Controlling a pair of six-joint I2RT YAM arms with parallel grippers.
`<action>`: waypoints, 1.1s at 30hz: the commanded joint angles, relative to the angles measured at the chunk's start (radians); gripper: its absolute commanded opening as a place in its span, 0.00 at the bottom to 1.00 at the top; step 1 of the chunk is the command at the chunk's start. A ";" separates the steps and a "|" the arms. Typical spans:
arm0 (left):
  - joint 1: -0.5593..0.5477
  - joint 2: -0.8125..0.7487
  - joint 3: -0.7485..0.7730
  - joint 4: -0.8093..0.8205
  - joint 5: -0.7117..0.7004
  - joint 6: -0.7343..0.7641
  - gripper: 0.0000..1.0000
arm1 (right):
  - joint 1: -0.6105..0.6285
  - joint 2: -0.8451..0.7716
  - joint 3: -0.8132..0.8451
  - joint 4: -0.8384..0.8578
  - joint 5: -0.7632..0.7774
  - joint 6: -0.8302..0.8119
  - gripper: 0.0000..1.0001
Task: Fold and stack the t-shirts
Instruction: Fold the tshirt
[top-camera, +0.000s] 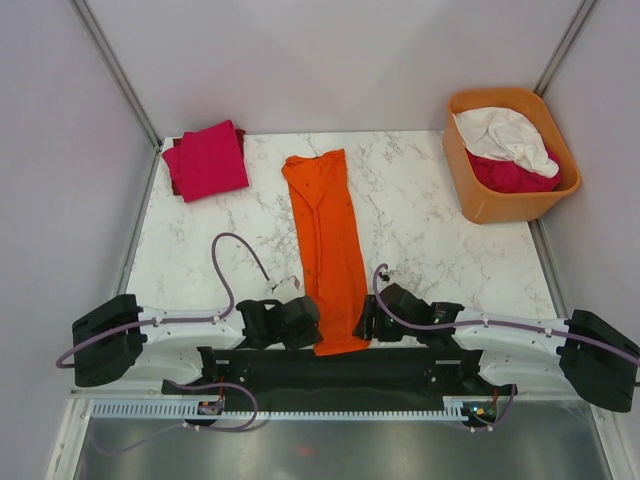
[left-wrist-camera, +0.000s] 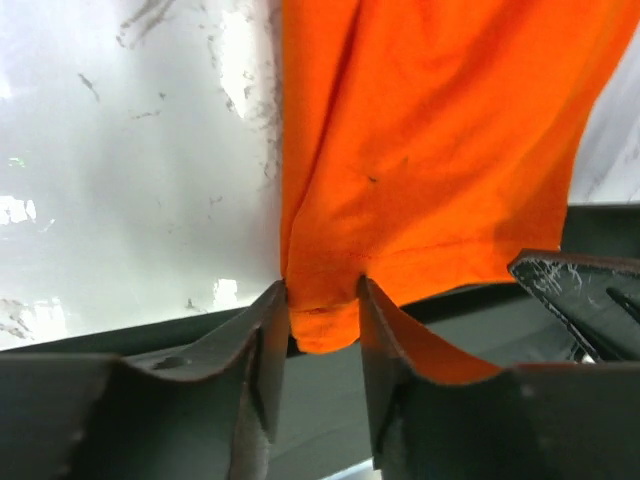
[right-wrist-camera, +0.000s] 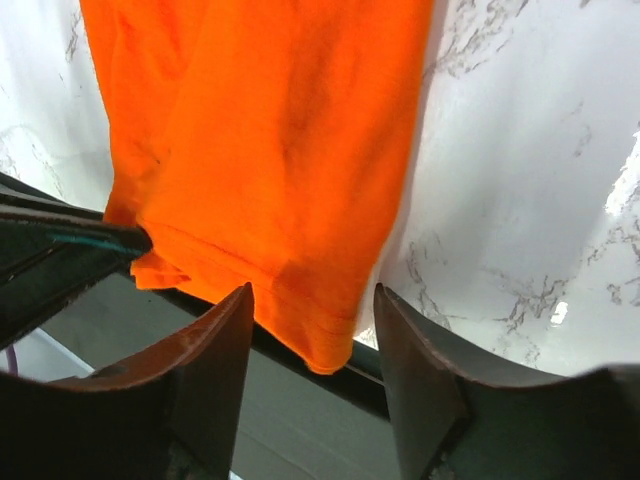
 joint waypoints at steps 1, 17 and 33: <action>-0.002 0.026 -0.002 0.032 -0.054 -0.026 0.26 | 0.005 0.009 -0.033 -0.018 -0.010 0.014 0.59; -0.010 -0.101 -0.036 -0.006 -0.010 -0.030 0.02 | 0.041 -0.020 -0.006 -0.022 -0.037 0.014 0.00; 0.088 -0.217 0.173 -0.276 -0.047 0.131 0.02 | -0.008 0.039 0.396 -0.282 0.180 -0.164 0.00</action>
